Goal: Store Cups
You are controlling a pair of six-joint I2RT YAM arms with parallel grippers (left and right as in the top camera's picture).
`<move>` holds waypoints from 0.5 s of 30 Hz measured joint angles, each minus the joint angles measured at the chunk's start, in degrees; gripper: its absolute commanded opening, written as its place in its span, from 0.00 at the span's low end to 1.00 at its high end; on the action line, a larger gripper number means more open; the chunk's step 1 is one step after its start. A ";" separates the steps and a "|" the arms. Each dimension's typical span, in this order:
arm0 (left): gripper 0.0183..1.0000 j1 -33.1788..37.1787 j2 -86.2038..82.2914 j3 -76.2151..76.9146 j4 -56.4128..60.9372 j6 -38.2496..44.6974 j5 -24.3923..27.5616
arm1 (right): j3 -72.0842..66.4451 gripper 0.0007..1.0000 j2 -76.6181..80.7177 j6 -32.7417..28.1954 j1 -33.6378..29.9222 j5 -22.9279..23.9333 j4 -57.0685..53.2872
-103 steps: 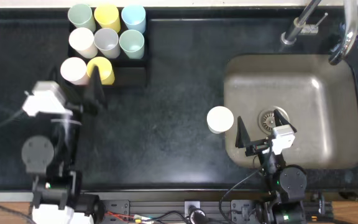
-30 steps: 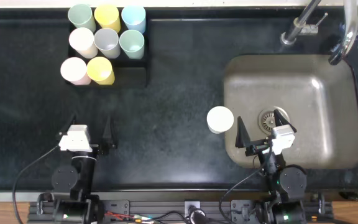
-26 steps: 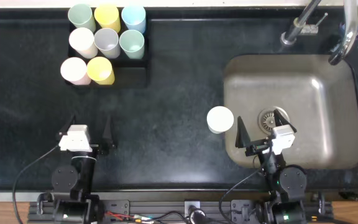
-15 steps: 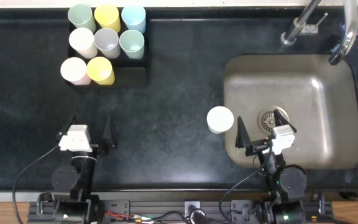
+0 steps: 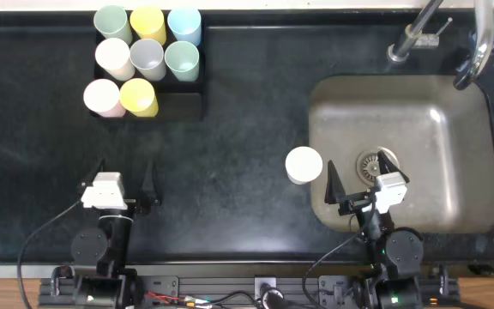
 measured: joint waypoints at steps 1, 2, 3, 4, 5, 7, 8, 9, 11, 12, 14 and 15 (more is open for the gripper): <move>1.00 0.00 0.00 0.00 0.00 0.02 0.00 | 0.00 1.00 0.00 0.04 0.00 0.00 0.00; 1.00 0.00 0.00 0.00 0.00 0.00 0.00 | 0.00 1.00 0.00 0.07 0.00 -0.02 0.00; 1.00 0.00 0.00 0.00 0.00 0.02 0.00 | 0.00 1.00 0.00 0.17 0.00 -0.07 0.04; 1.00 0.00 0.00 0.00 0.00 0.00 0.02 | 0.00 1.00 0.00 0.26 0.00 -0.22 0.15; 1.00 0.00 0.00 0.00 0.00 0.00 0.00 | 0.00 1.00 0.00 0.44 0.00 -0.63 0.22; 1.00 0.00 0.00 0.00 0.00 0.00 0.00 | 0.07 1.00 0.50 0.63 0.00 -1.29 0.33; 1.00 0.00 0.02 0.00 0.00 0.02 0.00 | 0.24 1.00 1.36 0.68 0.00 -1.53 0.33; 1.00 0.00 0.00 0.00 0.00 0.02 0.00 | 0.70 1.00 2.54 0.74 0.02 -1.66 0.17; 1.00 0.00 0.00 0.00 0.00 0.02 0.00 | 3.10 1.00 6.45 0.85 0.07 -1.68 -0.15; 1.00 0.00 0.00 0.00 -0.02 0.02 0.00 | 4.85 1.00 8.46 0.87 0.07 -1.73 -0.35; 1.00 0.00 0.00 0.00 0.00 0.02 0.00 | 10.12 1.00 13.14 0.90 0.13 -1.77 -1.60; 1.00 0.00 0.00 0.00 0.00 0.02 0.00 | 12.96 1.00 15.12 0.90 0.28 -1.77 -2.67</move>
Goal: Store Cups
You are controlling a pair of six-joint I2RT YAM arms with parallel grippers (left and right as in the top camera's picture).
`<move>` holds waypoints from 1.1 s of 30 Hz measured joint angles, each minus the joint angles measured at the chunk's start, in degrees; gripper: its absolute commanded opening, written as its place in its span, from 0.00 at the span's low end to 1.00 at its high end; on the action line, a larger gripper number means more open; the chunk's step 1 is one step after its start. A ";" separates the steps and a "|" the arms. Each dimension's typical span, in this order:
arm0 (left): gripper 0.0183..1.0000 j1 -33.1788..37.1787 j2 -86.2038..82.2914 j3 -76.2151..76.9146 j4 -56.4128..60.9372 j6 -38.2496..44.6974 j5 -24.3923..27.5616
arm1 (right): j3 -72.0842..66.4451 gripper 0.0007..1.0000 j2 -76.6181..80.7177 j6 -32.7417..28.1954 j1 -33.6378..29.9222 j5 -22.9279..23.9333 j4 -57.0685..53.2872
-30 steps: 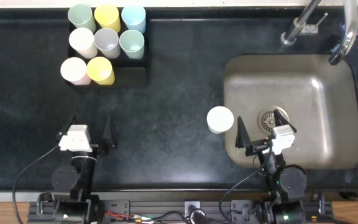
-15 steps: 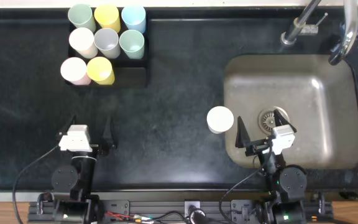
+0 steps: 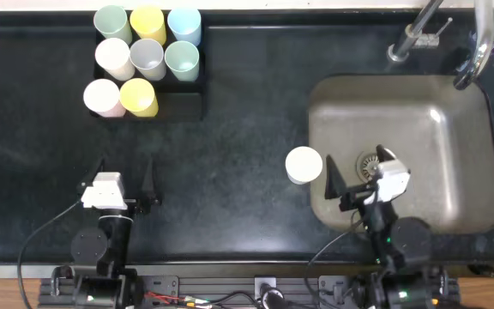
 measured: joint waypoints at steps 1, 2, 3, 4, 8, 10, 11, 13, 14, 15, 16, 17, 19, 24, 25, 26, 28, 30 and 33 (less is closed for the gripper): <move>1.00 0.00 0.00 0.00 0.00 0.00 0.00 | 3.61 1.00 2.14 0.04 0.31 0.00 -1.81; 1.00 0.00 0.00 0.00 0.00 0.02 0.00 | 6.86 1.00 4.02 0.11 0.66 -0.02 -3.72; 1.00 0.00 0.00 0.00 -0.02 0.02 0.00 | 10.91 1.00 6.19 0.13 1.11 -0.20 -6.49; 1.00 0.00 0.00 0.00 0.00 0.04 0.02 | 14.32 1.00 8.07 0.13 1.46 -0.31 -9.11; 1.00 0.00 0.00 0.00 0.00 0.44 0.02 | 29.94 1.00 16.74 0.13 2.36 -0.48 -24.61; 1.00 0.00 0.00 0.00 -0.04 0.61 0.00 | 37.59 1.00 21.35 0.15 2.40 -0.52 -33.79; 1.00 0.00 0.00 0.00 -0.02 0.63 0.00 | 41.72 1.00 23.98 0.15 2.40 -0.59 -38.38; 1.00 0.00 0.00 0.00 -0.02 0.81 0.00 | 48.39 1.00 28.26 0.13 2.40 -0.66 -46.18; 1.00 0.00 0.00 0.00 -0.02 0.83 0.00 | 51.87 1.00 30.62 0.13 2.40 -0.63 -49.88; 1.00 0.00 0.00 0.00 0.00 0.83 0.02 | 54.29 1.00 32.39 0.15 2.40 -0.61 -52.11; 1.00 0.00 0.00 0.00 -0.02 0.83 0.02 | 56.81 1.00 34.29 0.15 2.40 -0.61 -54.10; 1.00 0.00 0.02 0.00 -0.02 0.83 0.02 | 58.45 1.00 35.65 0.17 2.40 -0.66 -55.21; 1.00 0.00 0.00 0.00 -0.02 0.83 0.00 | 60.96 1.00 37.86 0.17 2.40 -0.98 -56.94; 1.00 0.00 0.00 0.00 -0.02 0.83 0.00 | 62.51 1.00 42.07 0.17 2.40 -2.32 -63.80; 1.00 0.00 0.00 0.00 -0.02 0.83 0.02 | 62.51 1.00 43.19 0.17 2.40 -2.47 -65.22; 1.00 0.00 0.00 0.00 -0.02 0.83 0.02 | 62.51 1.00 44.54 0.15 2.40 -2.56 -66.60; 1.00 0.00 0.00 0.00 -0.02 0.83 0.00 | 62.51 1.00 47.76 0.15 2.40 -2.84 -69.07; 1.00 0.00 0.00 0.00 -0.02 0.83 0.02 | 62.51 1.00 51.10 0.20 2.40 -2.95 -70.62; 1.00 0.00 0.00 0.00 -0.02 0.83 0.02 | 62.51 1.00 55.49 0.17 2.40 -3.02 -71.49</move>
